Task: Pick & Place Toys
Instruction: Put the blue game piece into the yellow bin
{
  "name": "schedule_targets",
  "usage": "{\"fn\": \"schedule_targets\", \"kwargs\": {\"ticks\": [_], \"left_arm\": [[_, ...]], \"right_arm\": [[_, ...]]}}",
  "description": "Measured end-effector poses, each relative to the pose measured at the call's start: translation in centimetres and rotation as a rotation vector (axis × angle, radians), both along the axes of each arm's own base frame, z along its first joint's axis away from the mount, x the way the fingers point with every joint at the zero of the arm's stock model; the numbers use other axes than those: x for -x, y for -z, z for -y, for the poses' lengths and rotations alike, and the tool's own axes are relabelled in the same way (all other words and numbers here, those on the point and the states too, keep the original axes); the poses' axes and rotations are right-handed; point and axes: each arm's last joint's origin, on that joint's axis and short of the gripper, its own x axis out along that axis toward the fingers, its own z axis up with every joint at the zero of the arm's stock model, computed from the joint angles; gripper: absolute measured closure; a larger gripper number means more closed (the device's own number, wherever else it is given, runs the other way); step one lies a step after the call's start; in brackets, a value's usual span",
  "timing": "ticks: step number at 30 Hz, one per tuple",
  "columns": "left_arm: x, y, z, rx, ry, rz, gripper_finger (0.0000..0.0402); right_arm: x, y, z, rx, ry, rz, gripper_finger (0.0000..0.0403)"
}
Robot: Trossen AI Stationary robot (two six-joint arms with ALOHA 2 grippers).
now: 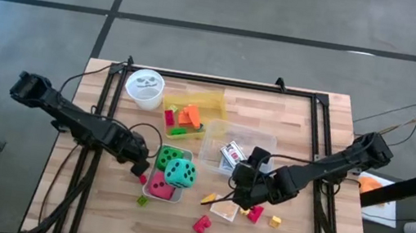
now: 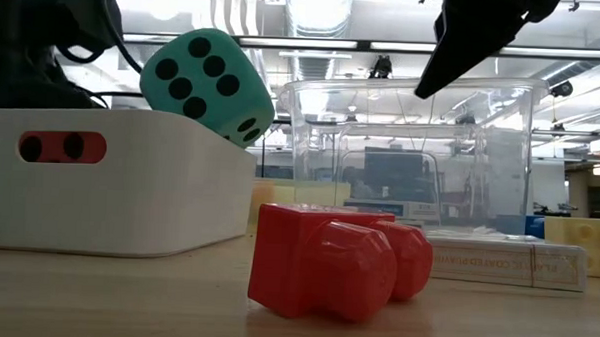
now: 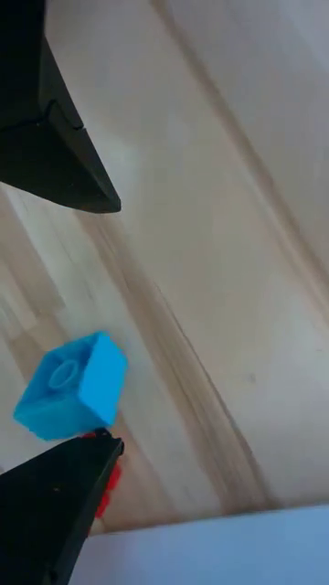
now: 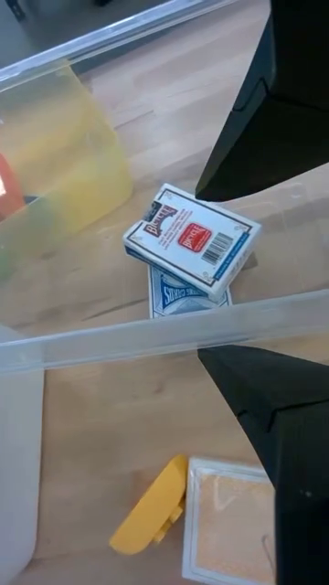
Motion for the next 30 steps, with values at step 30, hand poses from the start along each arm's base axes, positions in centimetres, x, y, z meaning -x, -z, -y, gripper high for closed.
{"fn": "schedule_targets", "kwargs": {"ticks": [30], "left_arm": [[-0.4,0.4,0.3,0.084,0.008,0.056,0.0121]], "right_arm": [[0.6,1.6,0.3,0.006,0.029,-0.032,0.0140]]}}
